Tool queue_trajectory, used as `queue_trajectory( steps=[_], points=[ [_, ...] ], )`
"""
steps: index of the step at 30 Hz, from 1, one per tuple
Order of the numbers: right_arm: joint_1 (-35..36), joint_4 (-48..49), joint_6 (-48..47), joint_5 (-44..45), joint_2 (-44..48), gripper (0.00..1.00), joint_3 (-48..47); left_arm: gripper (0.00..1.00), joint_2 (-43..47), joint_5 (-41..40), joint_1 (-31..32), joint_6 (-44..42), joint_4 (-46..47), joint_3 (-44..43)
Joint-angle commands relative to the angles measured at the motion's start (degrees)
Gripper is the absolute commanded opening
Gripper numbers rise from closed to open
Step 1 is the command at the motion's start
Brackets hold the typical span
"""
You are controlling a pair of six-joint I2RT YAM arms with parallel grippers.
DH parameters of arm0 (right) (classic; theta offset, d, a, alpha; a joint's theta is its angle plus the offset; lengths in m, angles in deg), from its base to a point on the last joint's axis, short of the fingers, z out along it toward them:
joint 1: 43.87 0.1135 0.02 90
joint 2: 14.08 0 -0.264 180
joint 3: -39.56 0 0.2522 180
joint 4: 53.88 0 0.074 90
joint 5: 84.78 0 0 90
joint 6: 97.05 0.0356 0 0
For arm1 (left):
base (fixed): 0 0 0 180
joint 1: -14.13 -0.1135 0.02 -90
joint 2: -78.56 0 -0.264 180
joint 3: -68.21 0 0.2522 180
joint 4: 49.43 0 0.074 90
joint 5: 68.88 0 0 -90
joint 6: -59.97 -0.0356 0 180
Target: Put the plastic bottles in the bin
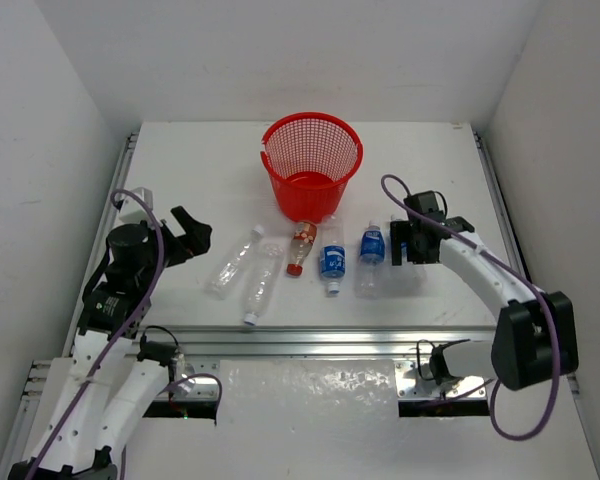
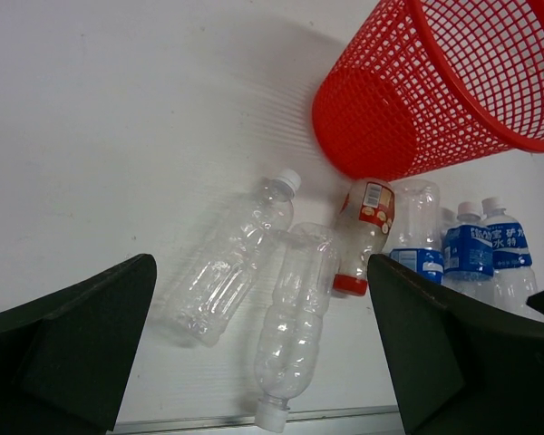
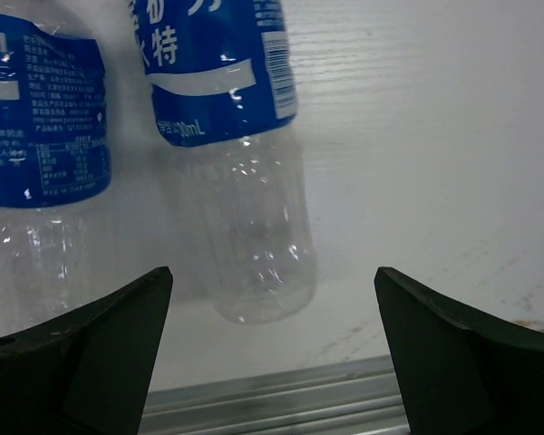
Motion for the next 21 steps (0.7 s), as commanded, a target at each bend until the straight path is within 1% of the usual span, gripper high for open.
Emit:
queue_trajectory(
  steps=[1, 4, 7, 8, 10, 11, 12, 13, 14, 15, 16, 17, 18, 19, 20, 21],
  points=[
    [-1.9, 8.8, -2.1, -9.0, -4.6, 0.92, 2.1, 1.0, 0.0, 0.7, 0.8, -0.5, 2.5, 0.1],
    [-2.8, 11.3, -2.2, -11.0, -8.4, 0.91, 4.0, 1.0, -0.5, 1.7, 0.8, -0.9, 2.7, -0.1],
    [-4.2, 12.3, -1.4, -11.8, -10.6, 0.83, 5.7, 1.0, -0.7, 2.4, 0.8, -1.2, 2.9, -0.5],
    [-4.5, 12.5, -1.1, -11.1, -10.7, 0.7, 6.0, 1.0, -1.1, 2.4, 0.8, -1.5, 3.1, -0.8],
    [-4.6, 10.5, 0.7, -7.7, -9.8, 0.53, 6.2, 1.0, -2.0, 5.2, 0.8, -1.7, 3.2, -1.8],
    [-4.6, 9.6, 1.5, -3.7, -6.8, 0.41, 6.2, 1.0, -3.2, 8.8, 0.8, -1.3, 3.5, -2.1],
    [-4.5, 8.8, 2.3, -1.9, -4.5, 0.36, 6.4, 1.0, -3.8, 11.3, 0.8, -1.0, 5.0, -2.6],
    [-4.2, 6.9, 3.6, -0.8, 1.6, 0.34, 6.4, 1.0, -5.2, 14.2, 0.9, -0.5, 6.0, -2.7],
    [-3.8, 5.8, 4.1, -0.1, 4.9, 0.32, 6.3, 1.0, -5.8, 19.7, 1.1, 0.0, 7.4, -2.8],
    [-2.1, 4.9, 4.7, 0.0, 8.2, 0.29, 5.6, 1.0, -6.6, 21.9, 1.5, 1.5, 10.3, -3.1],
    [-0.5, 4.0, 5.0, -0.9, 11.4, 0.27, 5.2, 1.0, -7.3, 23.8, 3.5, 2.2, 11.9, -3.4],
    [1.5, 4.3, 5.0, -2.5, 17.6, 0.26, 5.0, 1.0, -8.8, 26.5, 4.8, 4.0, 13.5, -3.7],
    [5.2, 6.6, 5.0, -10.3, 20.3, 0.26, 4.8, 1.0, -9.5, 27.7, 8.4, 5.0, 17.7, -4.4],
    [6.2, 8.8, 4.3, -17.7, 22.8, 0.26, 5.1, 1.0, -10.2, 29.1, 10.6, 5.9, 20.0, -4.8],
    [6.7, 11.7, 4.4, -27.0, 26.6, 0.26, 6.7, 1.0, -11.9, 31.7, 12.7, 7.5, 22.3, -5.2],
    [7.0, 18.6, 6.5, -44.8, 28.1, 0.25, 7.6, 1.0, -13.9, 32.7, 17.4, 8.2, 27.2, -6.2]
  ],
)
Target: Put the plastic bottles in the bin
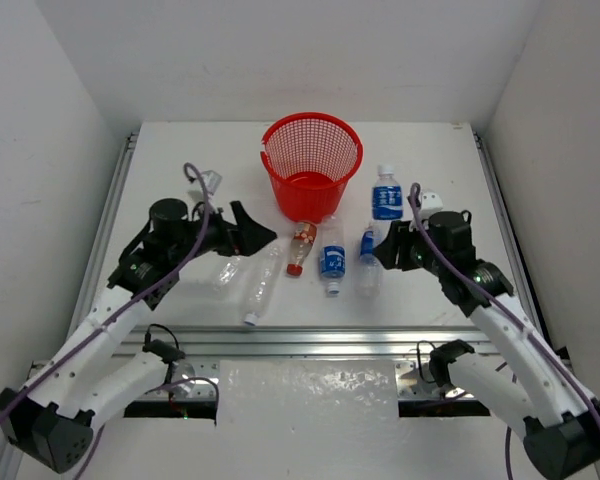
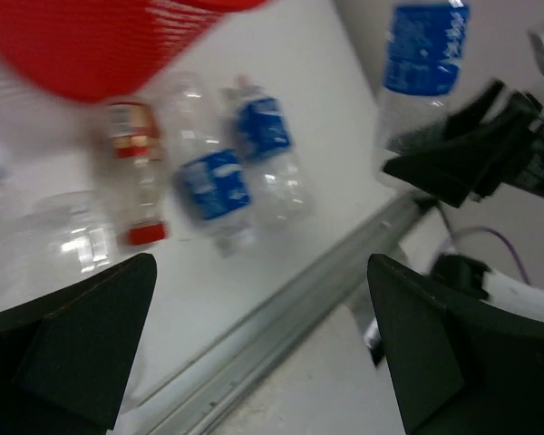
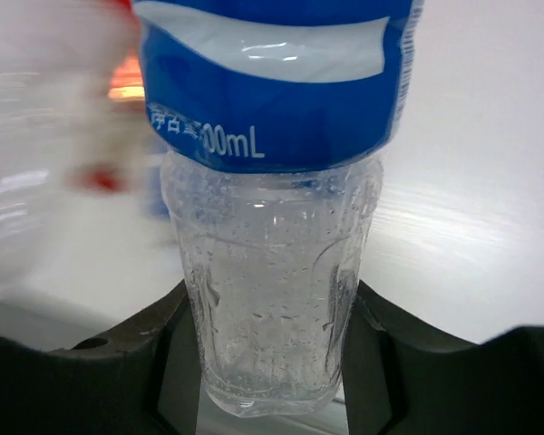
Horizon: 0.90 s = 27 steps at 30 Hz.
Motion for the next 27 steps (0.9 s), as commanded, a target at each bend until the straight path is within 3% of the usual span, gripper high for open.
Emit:
queue_trajectory(
  steps=[1, 3, 6, 10, 15, 17, 18, 19, 20, 21, 22, 23, 24, 26, 27],
  points=[
    [2.3, 14.2, 5.1, -37.9, 6.0, 0.24, 1.6, 1.0, -2.2, 10.3, 9.9, 4.4, 16.7, -5.1],
    [4.0, 26.4, 11.9, -51.1, 8.2, 0.23, 4.3, 1.0, -5.1, 10.4, 16.0, 4.2, 20.0, -7.4],
    [7.2, 36.2, 16.6, -57.0, 8.3, 0.23, 4.9, 1.0, -8.2, 10.6, 21.3, 3.3, 24.8, -9.8],
    [11.3, 39.3, 17.9, -61.0, 4.8, 0.23, 2.6, 1.0, -13.6, 8.3, 23.9, 2.4, 25.4, -13.8],
    [15.8, 38.5, 15.3, -59.8, 3.3, 0.23, -0.3, 0.99, -19.6, 0.7, 25.8, 0.5, 16.4, -21.5],
    [15.8, 37.1, 13.9, -58.4, 3.0, 0.27, -1.2, 0.74, -21.0, 2.0, 25.9, 0.1, 16.4, -22.5],
    [15.8, 35.6, 13.0, -57.0, 3.0, 0.36, -1.5, 0.22, -21.4, 1.6, 25.9, 0.1, 16.3, -23.0],
    [15.8, 34.0, 12.3, -55.0, 3.8, 0.5, -1.8, 0.07, -21.5, 0.2, 25.9, 0.0, 14.8, -24.7],
    [15.8, 30.4, 10.7, -48.3, 4.7, 0.98, -1.7, 0.01, -21.6, -2.0, 25.9, -0.3, 13.6, -26.0],
    [15.8, 27.6, 9.7, -43.7, 5.6, 0.99, -1.9, 0.0, -21.8, -4.8, 25.8, -0.9, 12.3, -27.5],
    [15.8, 20.8, 9.3, -38.4, 7.5, 0.99, -2.5, 0.0, -22.1, -14.0, 25.8, -2.1, 8.7, -31.3],
    [15.8, 17.5, 8.4, -26.8, 8.3, 0.99, -3.0, 0.0, -22.8, -19.6, 25.8, -2.8, 6.4, -33.6],
    [15.8, 13.8, 8.4, -20.4, 9.0, 0.99, -3.9, 0.0, -25.2, -31.2, 25.7, -4.3, 4.6, -36.2],
    [15.8, 3.4, 9.9, -1.0, 10.0, 0.99, -5.0, 0.0, -30.8, -40.2, 23.7, -5.1, -0.2, -44.1],
    [15.8, 1.2, 9.9, 3.3, 10.2, 0.99, -5.2, 0.0, -32.8, -42.6, 20.5, -5.9, -0.6, -48.3]
  ],
)
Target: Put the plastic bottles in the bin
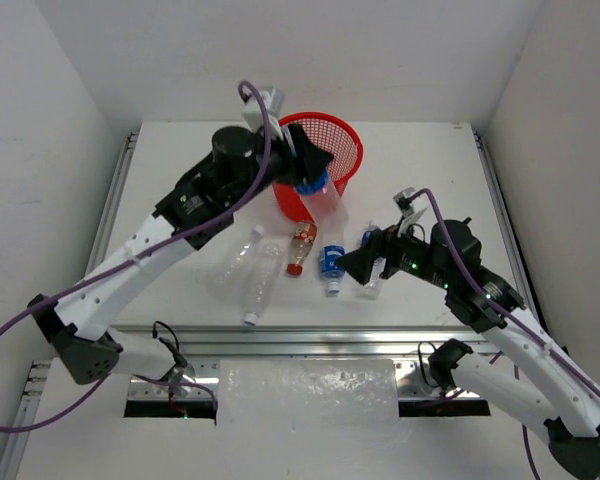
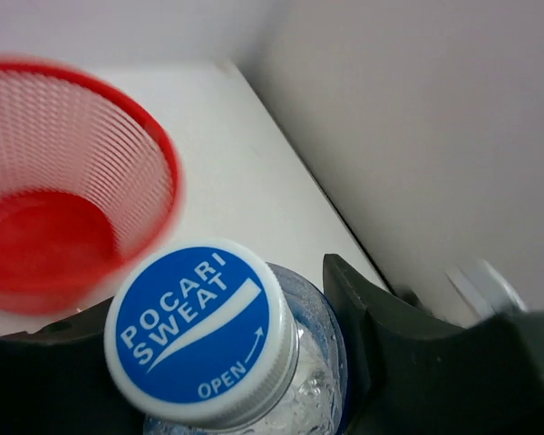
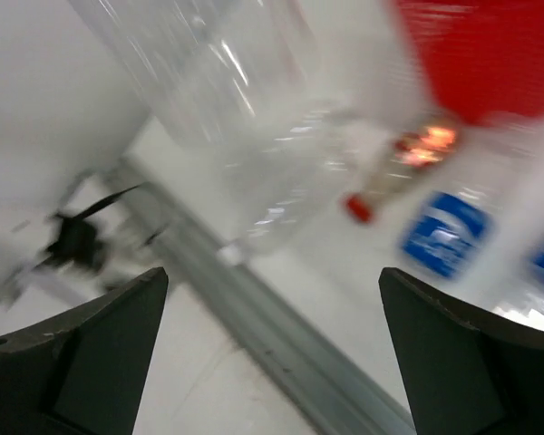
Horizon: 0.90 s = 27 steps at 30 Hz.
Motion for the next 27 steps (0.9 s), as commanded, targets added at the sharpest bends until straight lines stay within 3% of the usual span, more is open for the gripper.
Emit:
queue_trajectory(
  steps=[1, 5, 7, 8, 10, 12, 14, 15, 22, 25, 27],
  points=[
    [0.0, -16.9, -0.5, 31.2, 0.6, 0.99, -3.3, 0.0, -6.3, -20.6, -5.9, -3.6, -4.1, -11.3],
    [-0.2, -21.9, -1.1, 38.3, -2.8, 0.99, -4.7, 0.0, -20.5, -23.3, -11.0, -6.1, -3.1, -22.2],
    [-0.4, -22.5, -1.5, 40.4, -4.5, 0.99, -4.5, 0.14, -26.5, -22.4, -12.3, -8.2, -5.8, -32.4],
    [-0.8, -22.4, -1.5, 41.3, -6.4, 0.99, -4.4, 0.41, -32.6, -22.5, -12.4, -8.9, -7.3, -36.2],
    [-3.5, -21.0, -2.0, 40.3, -9.1, 0.99, -4.0, 0.79, -40.9, -22.0, -12.7, -9.6, -13.4, -48.6],
    [-8.6, -19.2, -2.2, 37.2, -13.6, 0.99, -3.0, 0.97, -43.9, -19.8, -12.9, -9.2, -17.7, -57.0],
    [-12.2, -14.3, -2.5, 30.1, -16.6, 0.99, -1.9, 1.0, -42.0, -17.7, -12.8, -8.6, -16.8, -56.1],
    [-13.8, -12.7, -2.6, 28.6, -19.8, 0.98, -1.1, 1.0, -40.2, -16.1, -12.8, -8.0, -14.5, -51.6],
    [-13.8, -4.0, -0.8, 19.1, -35.2, 0.9, -1.0, 1.0, -19.4, -14.7, -12.8, -5.2, -13.7, -35.0],
    [-13.6, -2.0, 0.4, 18.1, -39.3, 0.82, 0.5, 1.0, -7.5, -12.6, -12.7, -2.5, -12.5, -22.3],
    [-13.4, -0.8, 0.9, 18.7, -40.1, 0.72, 2.6, 1.0, -0.5, -9.0, -12.6, -0.2, -7.2, -8.9]
  ],
)
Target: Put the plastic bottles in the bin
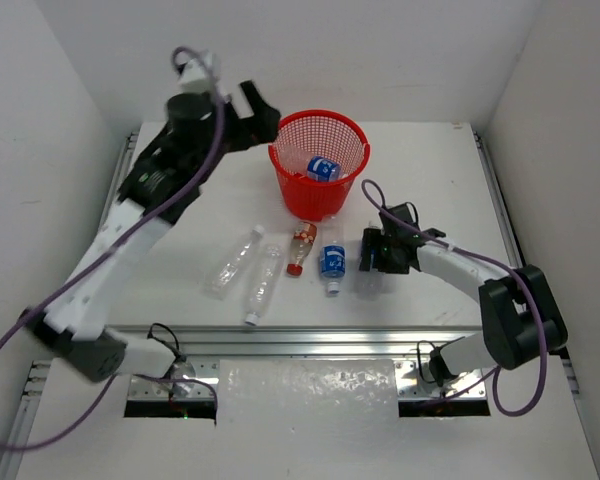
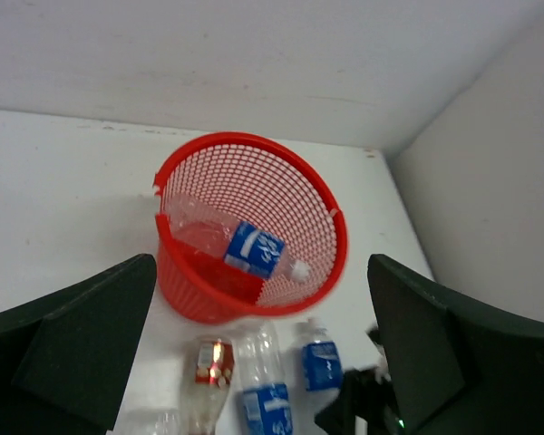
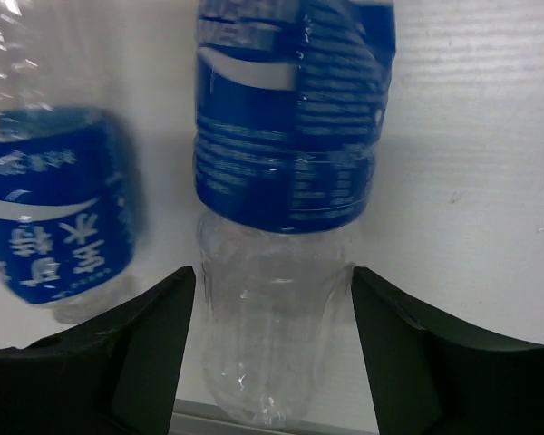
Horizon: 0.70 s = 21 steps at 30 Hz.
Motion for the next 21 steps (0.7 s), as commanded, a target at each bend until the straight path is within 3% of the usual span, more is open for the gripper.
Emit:
queue_trajectory(
  steps=[1, 2, 5, 6, 8, 11, 14, 15, 17, 21],
  points=[
    [0.4, 4.7, 1.7, -0.9, -0.5, 0.69, 2.6, 1.0, 16.0, 5.6, 0.5, 4.7, 7.5, 14.1],
    [0.5, 4.7, 1.7, 0.1, -0.4, 0.67, 3.7, 1.0, 18.7, 7.5, 0.7, 5.3, 9.8, 21.1],
    [0.6, 4.5, 1.0, 1.2, 0.5, 0.62, 5.1, 1.0, 25.5, 11.9, 1.0, 6.4, 11.4, 30.5],
    [0.6, 3.6, 0.3, 1.6, 1.0, 0.49, 5.2, 1.0, 27.3, 14.0, 1.0, 6.5, 12.1, 32.3],
    [0.6, 2.7, -0.4, 3.4, 4.8, 0.34, 6.2, 1.0, 28.2, 19.8, 1.7, 7.2, 14.5, 37.0],
    [1.3, 1.8, -2.0, 2.6, 14.3, 0.25, 7.2, 1.0, 27.1, 24.9, 5.9, 7.1, 17.6, 40.9],
    [2.9, 6.5, -5.6, -5.6, 27.8, 0.25, 9.4, 1.0, 25.4, 28.5, 13.7, 5.9, 21.3, 41.9],
    [3.0, 8.5, -6.5, -15.7, 31.1, 0.24, 10.2, 1.0, 24.1, 29.9, 15.1, 5.8, 22.5, 42.2],
    [3.3, 15.6, -7.2, -25.7, 40.2, 0.23, 12.5, 1.0, 23.1, 32.4, 17.6, 6.1, 25.3, 42.9],
    [3.7, 19.6, -5.5, -36.3, 46.6, 0.23, 12.2, 1.0, 21.2, 33.6, 19.4, 6.7, 29.0, 44.0]
  ],
)
